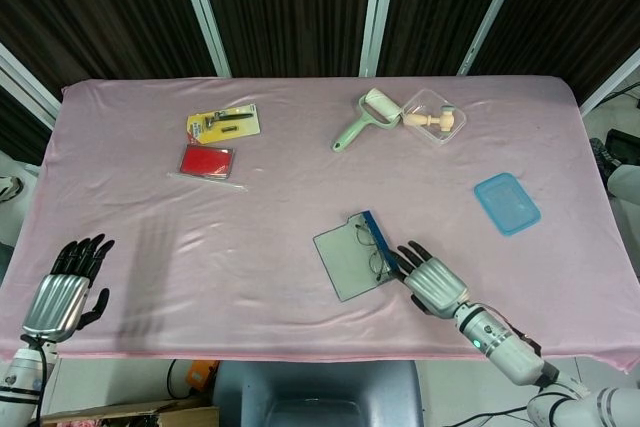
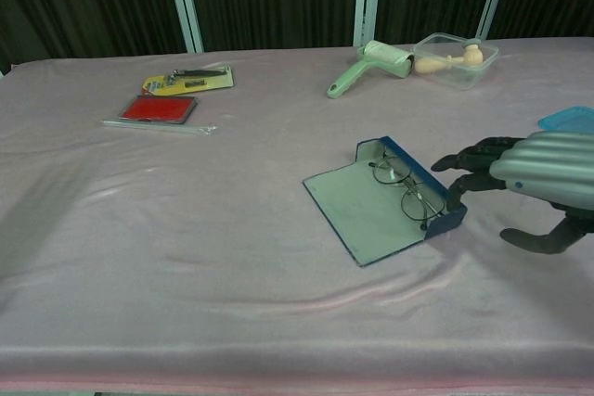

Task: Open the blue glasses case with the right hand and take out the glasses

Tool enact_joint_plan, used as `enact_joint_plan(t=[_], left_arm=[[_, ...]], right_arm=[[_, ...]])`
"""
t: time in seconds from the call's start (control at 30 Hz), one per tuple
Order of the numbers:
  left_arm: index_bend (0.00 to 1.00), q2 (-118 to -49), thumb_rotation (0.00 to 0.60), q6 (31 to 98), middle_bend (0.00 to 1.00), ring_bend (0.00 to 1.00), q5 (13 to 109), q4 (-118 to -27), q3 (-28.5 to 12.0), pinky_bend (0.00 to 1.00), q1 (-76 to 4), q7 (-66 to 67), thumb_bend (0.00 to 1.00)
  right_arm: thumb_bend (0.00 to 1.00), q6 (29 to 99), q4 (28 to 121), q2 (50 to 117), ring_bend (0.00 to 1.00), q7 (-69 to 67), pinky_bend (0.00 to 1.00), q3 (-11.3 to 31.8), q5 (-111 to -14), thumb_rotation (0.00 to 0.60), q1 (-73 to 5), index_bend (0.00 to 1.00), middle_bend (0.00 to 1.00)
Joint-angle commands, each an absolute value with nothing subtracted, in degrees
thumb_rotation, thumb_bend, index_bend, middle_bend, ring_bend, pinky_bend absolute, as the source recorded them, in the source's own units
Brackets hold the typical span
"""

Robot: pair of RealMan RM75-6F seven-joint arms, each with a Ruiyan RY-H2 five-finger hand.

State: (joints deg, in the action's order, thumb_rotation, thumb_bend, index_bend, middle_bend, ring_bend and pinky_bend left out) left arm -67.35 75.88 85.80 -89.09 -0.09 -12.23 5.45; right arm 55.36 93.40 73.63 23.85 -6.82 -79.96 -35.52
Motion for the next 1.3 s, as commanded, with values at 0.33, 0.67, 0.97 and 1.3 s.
enact_joint_plan(t=[0.33,0.67,0.97,1.3], left_arm=[[0.00,-67.9,0.600,75.1,0.00,0.00,85.1,-89.0,-0.2,0.06,-12.5,6.7,0.47],[0.00,-68.2,0.600,74.4,0.00,0.00,84.2,-88.9,-0.5,0.06,-12.9,7.0,0.47],[0.00,-67.6,0.600,74.7,0.00,0.00,84.1,-88.9,-0.6,0.06,-12.7,5.5,0.47],[0.00,-67.6,0.600,74.8,0.00,0.00,83.8,-89.2,-0.7,0.06,-12.7,5.5,0.47]], right_arm=[[0.58,53.5,84.7,75.7,0.05,19.9,0.00,-3.5,-77.4,0.600,-35.0,0.39,0.13],[0.58,48.0,77.9,82.4,0.05,26.7,0.00,3.2,-68.0,0.600,-40.3,0.39,0.13],[0.53,52.1,76.8,84.2,0.05,31.7,0.00,4.9,-65.5,0.600,-40.5,0.39,0.13],[0.50,57.7,77.4,84.7,0.05,23.3,0.00,5.6,-71.9,0.600,-38.6,0.41,0.13]])
